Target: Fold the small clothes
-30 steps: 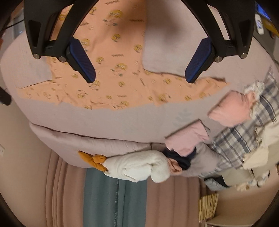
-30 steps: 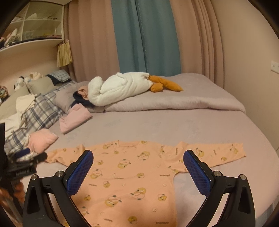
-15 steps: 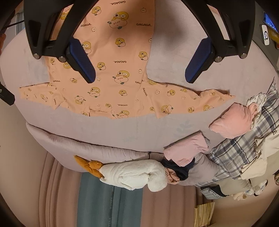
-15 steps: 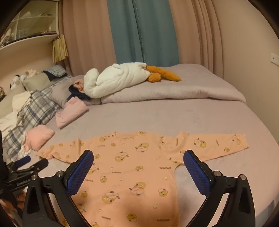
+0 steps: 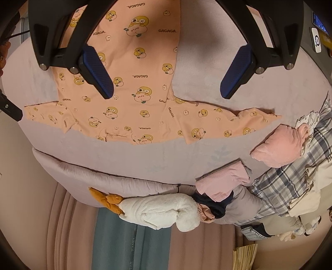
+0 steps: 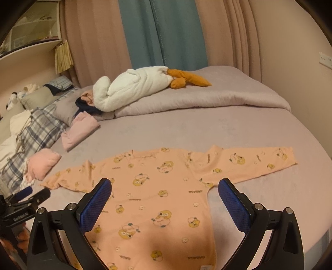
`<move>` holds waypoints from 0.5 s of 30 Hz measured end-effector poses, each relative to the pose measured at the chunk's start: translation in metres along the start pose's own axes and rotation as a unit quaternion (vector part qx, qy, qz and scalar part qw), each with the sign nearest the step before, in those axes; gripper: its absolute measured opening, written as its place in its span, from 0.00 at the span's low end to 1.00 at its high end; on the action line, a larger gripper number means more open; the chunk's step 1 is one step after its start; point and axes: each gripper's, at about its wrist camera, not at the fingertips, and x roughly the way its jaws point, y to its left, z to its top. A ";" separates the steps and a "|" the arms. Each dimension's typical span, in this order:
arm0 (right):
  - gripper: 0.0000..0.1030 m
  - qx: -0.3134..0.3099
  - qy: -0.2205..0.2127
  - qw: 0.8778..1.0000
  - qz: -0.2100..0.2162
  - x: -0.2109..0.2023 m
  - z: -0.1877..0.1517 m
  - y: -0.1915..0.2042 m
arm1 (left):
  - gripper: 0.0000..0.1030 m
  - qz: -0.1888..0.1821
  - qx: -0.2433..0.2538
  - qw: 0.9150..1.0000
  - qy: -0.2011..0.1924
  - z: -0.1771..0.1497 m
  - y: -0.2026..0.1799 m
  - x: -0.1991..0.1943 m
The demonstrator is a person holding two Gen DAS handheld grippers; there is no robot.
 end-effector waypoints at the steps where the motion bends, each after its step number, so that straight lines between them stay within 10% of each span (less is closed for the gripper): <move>1: 0.99 -0.001 0.002 1.000 0.000 0.001 0.000 0.001 | 1.00 -0.003 0.000 1.000 0.001 -0.001 0.003 0.000; 15: 0.99 -0.012 0.009 1.000 0.001 0.002 -0.001 0.011 | 1.00 -0.034 0.004 0.999 0.010 -0.008 0.012 -0.003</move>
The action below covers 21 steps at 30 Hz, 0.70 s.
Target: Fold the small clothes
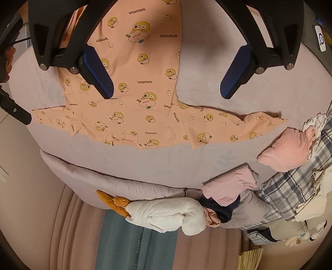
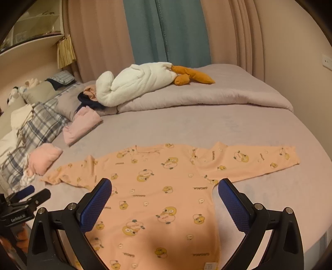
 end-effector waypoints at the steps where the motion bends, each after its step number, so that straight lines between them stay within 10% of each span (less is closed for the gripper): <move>1: 0.99 0.000 -0.001 1.000 -0.002 -0.001 0.000 0.000 | 1.00 -0.001 -0.001 1.000 0.000 0.001 0.000 0.000; 21: 0.99 0.023 -0.004 0.999 -0.028 -0.004 -0.001 -0.014 | 1.00 -0.018 -0.011 1.000 0.004 0.003 0.003 0.002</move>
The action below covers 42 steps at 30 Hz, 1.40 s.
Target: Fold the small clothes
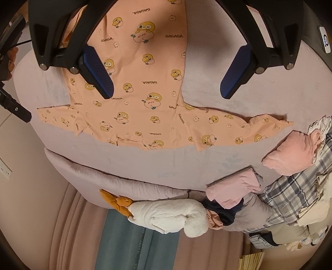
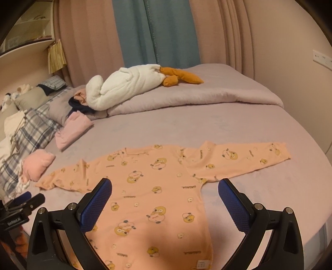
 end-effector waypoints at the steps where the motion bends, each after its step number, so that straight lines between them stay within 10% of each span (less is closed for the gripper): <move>1: 0.99 0.001 -0.001 1.000 -0.001 0.000 0.000 -0.001 | 1.00 0.001 0.000 1.000 0.000 0.001 0.001 0.000; 42: 0.87 0.084 0.005 0.995 -0.054 0.031 0.002 -0.088 | 0.99 -0.021 0.017 0.998 0.054 0.016 -0.037 0.069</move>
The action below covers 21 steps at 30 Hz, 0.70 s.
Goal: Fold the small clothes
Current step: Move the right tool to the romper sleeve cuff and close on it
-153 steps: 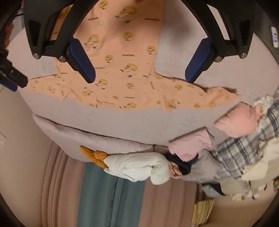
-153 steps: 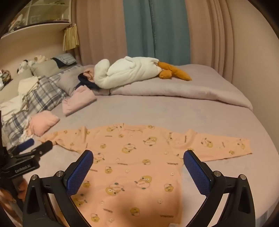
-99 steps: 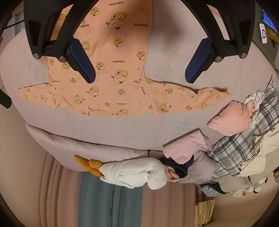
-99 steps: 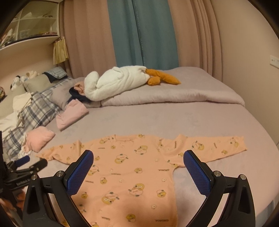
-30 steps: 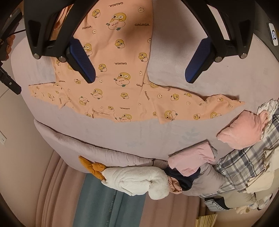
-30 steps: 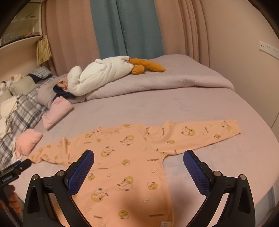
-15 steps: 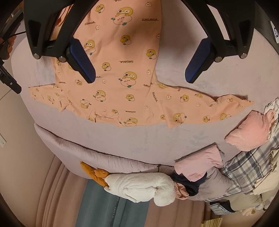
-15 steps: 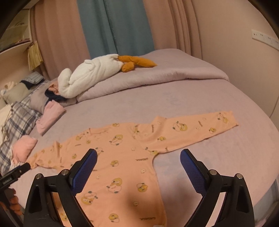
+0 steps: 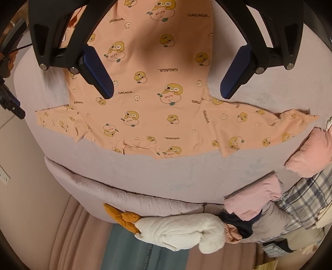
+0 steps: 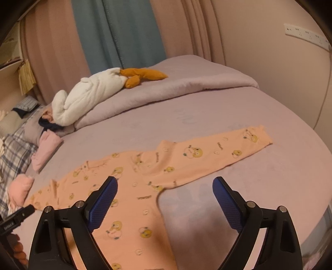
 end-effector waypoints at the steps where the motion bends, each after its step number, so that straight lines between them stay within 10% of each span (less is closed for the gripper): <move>1: 0.85 0.004 0.000 1.000 -0.001 0.002 0.001 -0.004 | 0.99 0.000 0.002 1.000 0.004 0.000 -0.003 0.004; 10: 0.67 0.123 0.028 0.992 -0.022 0.039 0.021 -0.102 | 0.98 -0.003 -0.009 1.000 0.026 0.003 -0.006 0.027; 21: 0.54 0.284 0.081 0.952 -0.084 0.134 0.034 -0.236 | 0.93 0.007 -0.033 0.998 0.044 0.007 -0.003 0.045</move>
